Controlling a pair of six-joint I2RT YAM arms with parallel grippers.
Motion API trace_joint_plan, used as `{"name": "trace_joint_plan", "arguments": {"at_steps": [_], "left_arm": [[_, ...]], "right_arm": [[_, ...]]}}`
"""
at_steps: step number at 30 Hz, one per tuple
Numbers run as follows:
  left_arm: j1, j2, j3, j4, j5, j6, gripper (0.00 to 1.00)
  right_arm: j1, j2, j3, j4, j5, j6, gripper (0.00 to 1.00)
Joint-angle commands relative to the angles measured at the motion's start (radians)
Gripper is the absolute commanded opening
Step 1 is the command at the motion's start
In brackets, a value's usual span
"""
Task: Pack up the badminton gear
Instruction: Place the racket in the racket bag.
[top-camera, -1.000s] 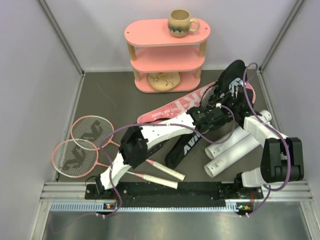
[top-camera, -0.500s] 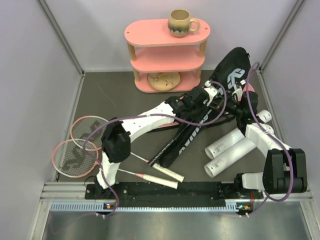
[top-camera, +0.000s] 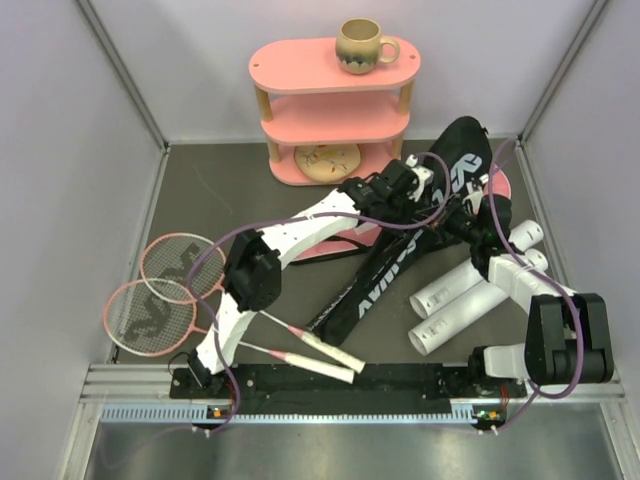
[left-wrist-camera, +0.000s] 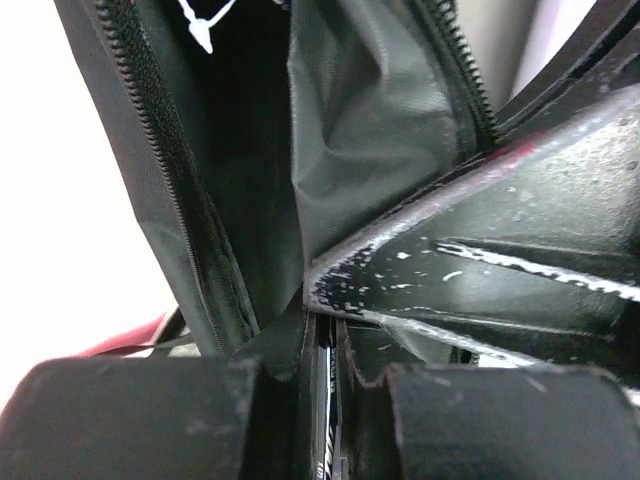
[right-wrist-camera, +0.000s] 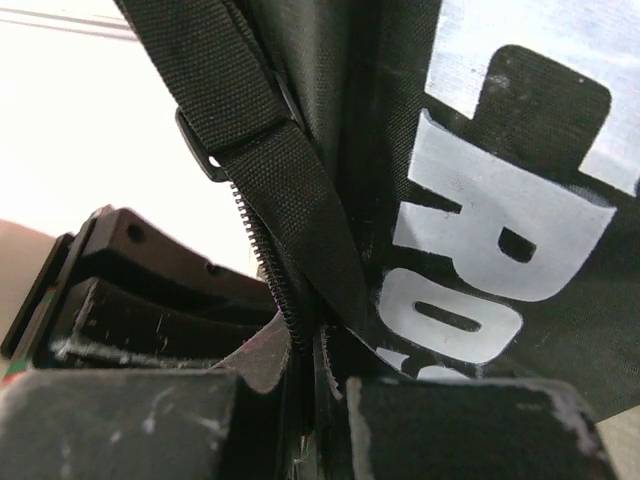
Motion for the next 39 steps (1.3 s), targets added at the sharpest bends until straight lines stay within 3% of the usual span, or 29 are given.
{"name": "trace_joint_plan", "arguments": {"at_steps": [1, 3, 7, 13, 15, 20, 26, 32, 39], "left_arm": [[0.051, -0.106, -0.085, 0.26, 0.32, -0.08, 0.15], [0.069, -0.124, -0.145, 0.254, 0.434, -0.113, 0.24], [0.079, -0.21, -0.249, 0.266, 0.516, -0.108, 0.42], [0.086, -0.381, -0.409, 0.224, 0.444, -0.036, 0.59], [0.091, -0.423, -0.492, 0.211, 0.451, -0.018, 0.59], [0.089, -0.534, -0.706, 0.216, 0.613, -0.027, 0.45], [0.066, -0.607, -0.866, 0.249, 0.523, -0.053, 0.54], [0.028, -0.561, -0.897, 0.294, 0.528, -0.071, 0.54], [0.025, -0.468, -0.836, 0.27, 0.522, -0.041, 0.36]], "right_arm": [[-0.008, -0.009, 0.034, -0.011, -0.218, -0.066, 0.0], [-0.035, 0.031, 0.005, 0.114, -0.287, -0.041, 0.0], [-0.043, 0.108, -0.018, 0.295, -0.377, -0.001, 0.0], [-0.07, 0.129, -0.017, 0.271, -0.402, -0.072, 0.0], [-0.079, 0.123, -0.018, 0.268, -0.407, -0.083, 0.0], [-0.087, 0.125, -0.018, 0.257, -0.408, -0.093, 0.0], [-0.087, 0.121, -0.012, 0.276, -0.411, -0.077, 0.0], [-0.087, 0.111, -0.015, 0.279, -0.411, -0.072, 0.0], [-0.087, 0.1, -0.026, 0.276, -0.413, -0.075, 0.0]]}}
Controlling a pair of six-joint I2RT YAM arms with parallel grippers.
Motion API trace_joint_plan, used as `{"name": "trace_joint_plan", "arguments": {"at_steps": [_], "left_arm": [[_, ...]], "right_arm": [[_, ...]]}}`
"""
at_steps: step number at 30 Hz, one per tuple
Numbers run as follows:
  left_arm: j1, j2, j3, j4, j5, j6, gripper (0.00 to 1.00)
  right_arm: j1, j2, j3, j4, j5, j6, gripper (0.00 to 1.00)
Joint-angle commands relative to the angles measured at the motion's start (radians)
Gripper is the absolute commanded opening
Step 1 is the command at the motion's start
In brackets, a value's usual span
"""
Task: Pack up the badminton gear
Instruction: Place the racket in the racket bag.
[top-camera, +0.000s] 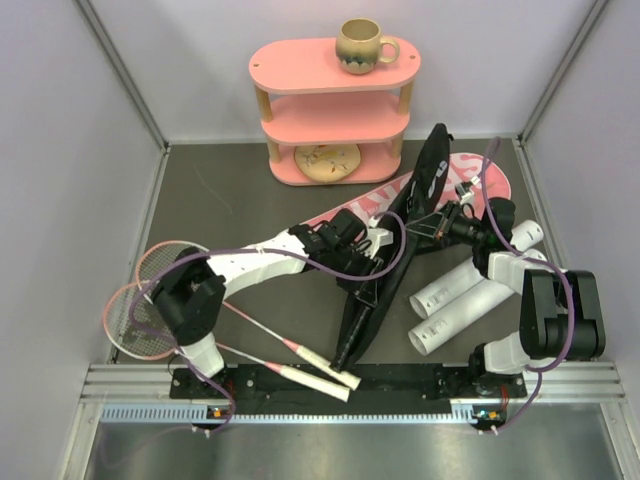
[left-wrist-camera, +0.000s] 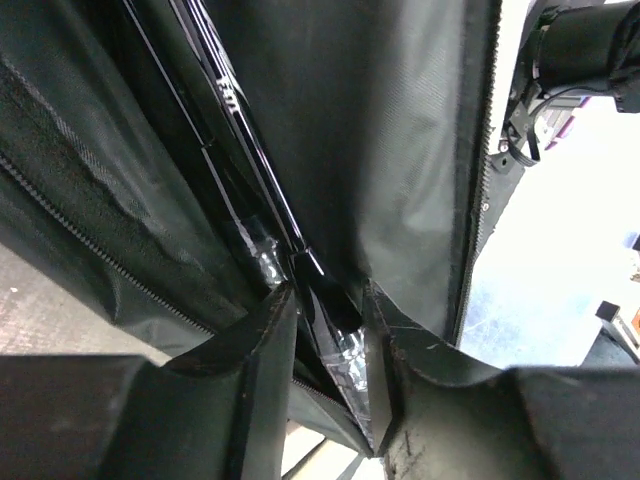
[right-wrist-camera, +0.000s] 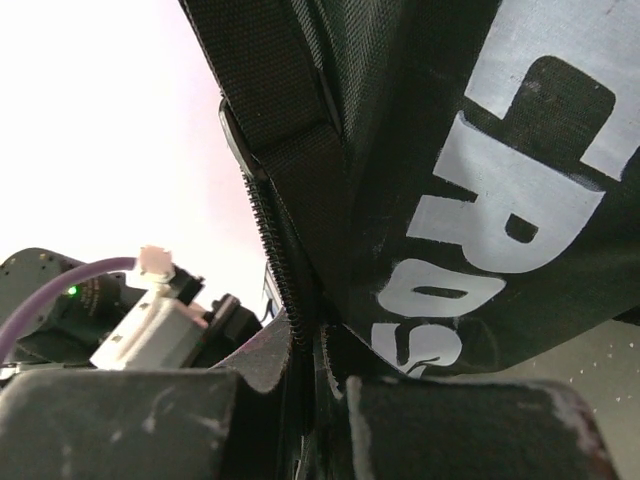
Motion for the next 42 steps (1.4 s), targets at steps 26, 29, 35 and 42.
{"name": "trace_joint_plan", "arguments": {"at_steps": [26, 29, 35, 42], "left_arm": [[-0.021, 0.18, 0.254, 0.179, -0.207, -0.11, 0.03], [-0.024, 0.125, 0.261, 0.127, -0.213, -0.11, 0.41], [-0.002, -0.077, 0.194, 0.123, -0.25, -0.038, 0.75], [0.081, 0.024, 0.191, 0.229, -0.31, -0.081, 0.91]], "right_arm": [[0.054, -0.006, -0.009, 0.157, -0.036, 0.053, 0.0], [0.05, 0.007, -0.003, 0.139, -0.045, 0.025, 0.0], [0.041, -0.026, 0.065, -0.176, -0.018, -0.158, 0.0], [0.041, -0.074, 0.155, -0.464, 0.065, -0.309, 0.0]]}}
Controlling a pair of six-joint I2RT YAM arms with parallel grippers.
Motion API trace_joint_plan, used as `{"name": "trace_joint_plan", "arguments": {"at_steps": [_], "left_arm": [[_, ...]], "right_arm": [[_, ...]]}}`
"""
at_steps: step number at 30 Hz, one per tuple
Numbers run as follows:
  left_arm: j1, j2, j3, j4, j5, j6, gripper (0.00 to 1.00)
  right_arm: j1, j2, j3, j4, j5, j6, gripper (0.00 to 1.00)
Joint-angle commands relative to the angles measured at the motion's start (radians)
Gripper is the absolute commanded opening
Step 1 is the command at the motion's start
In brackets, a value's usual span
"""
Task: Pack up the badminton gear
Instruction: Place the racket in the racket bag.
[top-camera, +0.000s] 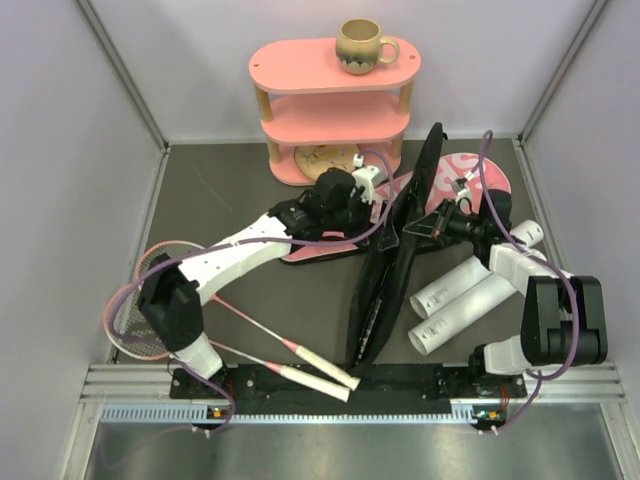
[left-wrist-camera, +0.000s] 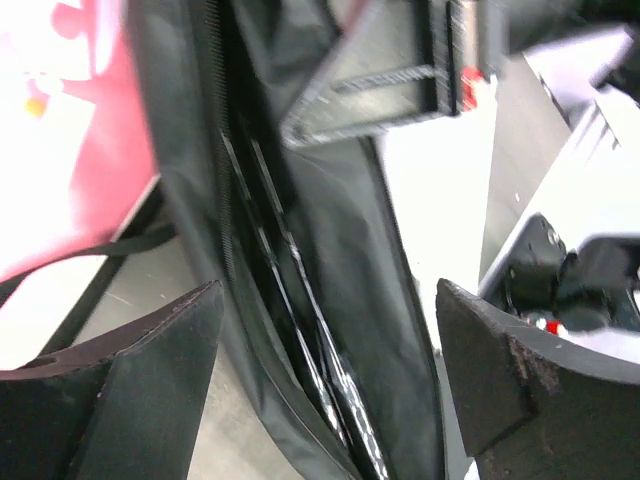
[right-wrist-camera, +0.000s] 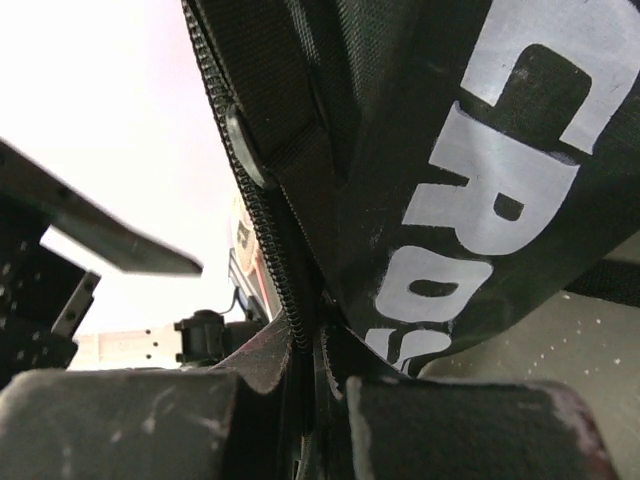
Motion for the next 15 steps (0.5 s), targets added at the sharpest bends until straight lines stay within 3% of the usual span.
{"name": "trace_joint_plan", "arguments": {"at_steps": [1, 6, 8, 13, 14, 15], "left_arm": [[0.047, 0.118, 0.027, 0.097, -0.052, -0.005, 0.92], [0.062, 0.326, 0.237, -0.01, -0.023, 0.02, 0.91], [0.065, 0.381, 0.274, -0.015, 0.005, 0.021, 0.83], [0.071, 0.392, 0.291, 0.021, 0.083, -0.009, 0.48], [0.071, 0.386, 0.285, 0.037, 0.1, -0.017, 0.35], [0.071, 0.382, 0.274, 0.044, 0.109, -0.019, 0.29]], "right_arm": [[0.01, -0.045, 0.077, -0.191, 0.029, -0.137, 0.0], [0.011, -0.042, 0.095, -0.236, 0.044, -0.143, 0.0], [0.011, -0.047, 0.113, -0.265, 0.06, -0.161, 0.0], [0.014, -0.079, 0.182, -0.419, 0.13, -0.195, 0.02], [0.019, -0.082, 0.199, -0.45, 0.15, -0.223, 0.03], [0.024, -0.085, 0.228, -0.474, 0.176, -0.233, 0.06]]}}
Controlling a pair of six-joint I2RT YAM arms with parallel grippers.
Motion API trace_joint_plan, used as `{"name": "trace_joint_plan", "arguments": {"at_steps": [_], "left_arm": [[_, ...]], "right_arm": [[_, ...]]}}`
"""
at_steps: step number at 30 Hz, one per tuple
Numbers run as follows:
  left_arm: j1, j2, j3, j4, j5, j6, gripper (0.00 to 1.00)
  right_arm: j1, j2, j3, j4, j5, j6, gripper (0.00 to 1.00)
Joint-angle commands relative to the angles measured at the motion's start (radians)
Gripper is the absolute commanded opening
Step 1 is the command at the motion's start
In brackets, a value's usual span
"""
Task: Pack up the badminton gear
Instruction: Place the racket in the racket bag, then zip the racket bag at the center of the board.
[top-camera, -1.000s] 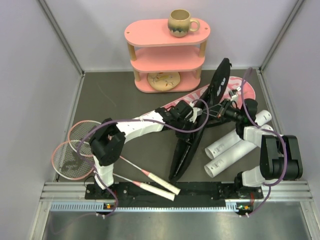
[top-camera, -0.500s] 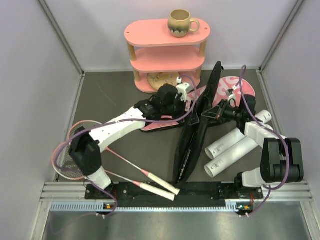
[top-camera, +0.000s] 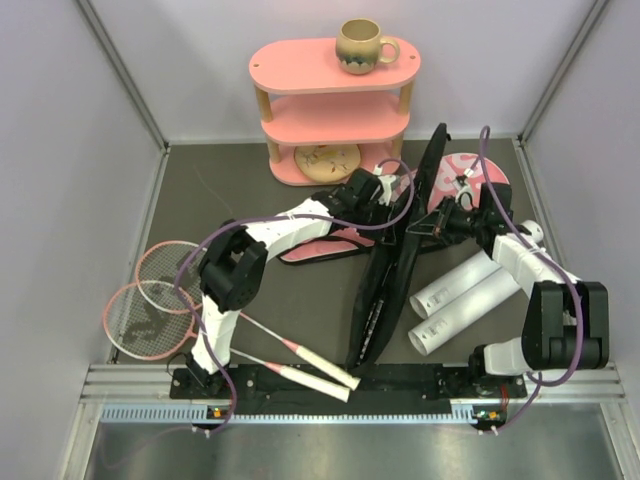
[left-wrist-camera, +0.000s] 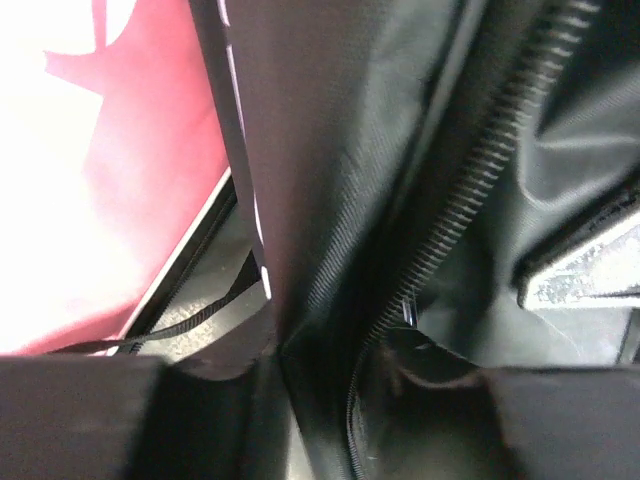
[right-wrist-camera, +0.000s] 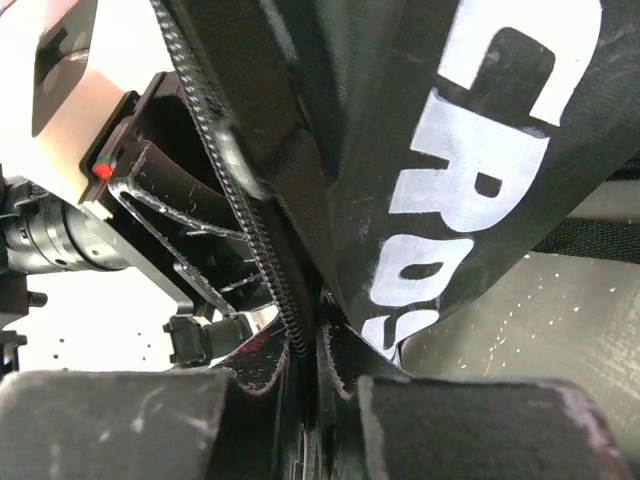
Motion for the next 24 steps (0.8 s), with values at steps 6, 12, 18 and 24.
{"name": "trace_joint_plan", "arguments": {"at_steps": [6, 12, 18, 24], "left_arm": [[0.025, -0.071, -0.002, 0.104, 0.138, -0.029, 0.0], [0.037, -0.065, -0.02, 0.13, 0.183, -0.062, 0.0], [0.04, -0.075, -0.033, 0.147, 0.192, -0.085, 0.0], [0.04, -0.086, -0.034, 0.138, 0.183, -0.12, 0.0]], "right_arm": [[0.024, -0.058, 0.235, -0.254, 0.154, -0.096, 0.27], [0.019, -0.033, 0.433, -0.415, 0.314, -0.036, 0.47], [0.03, -0.018, 0.539, -0.457, 0.415, 0.019, 0.61], [0.12, 0.019, 0.599, -0.467, 0.555, 0.096, 0.58]]}}
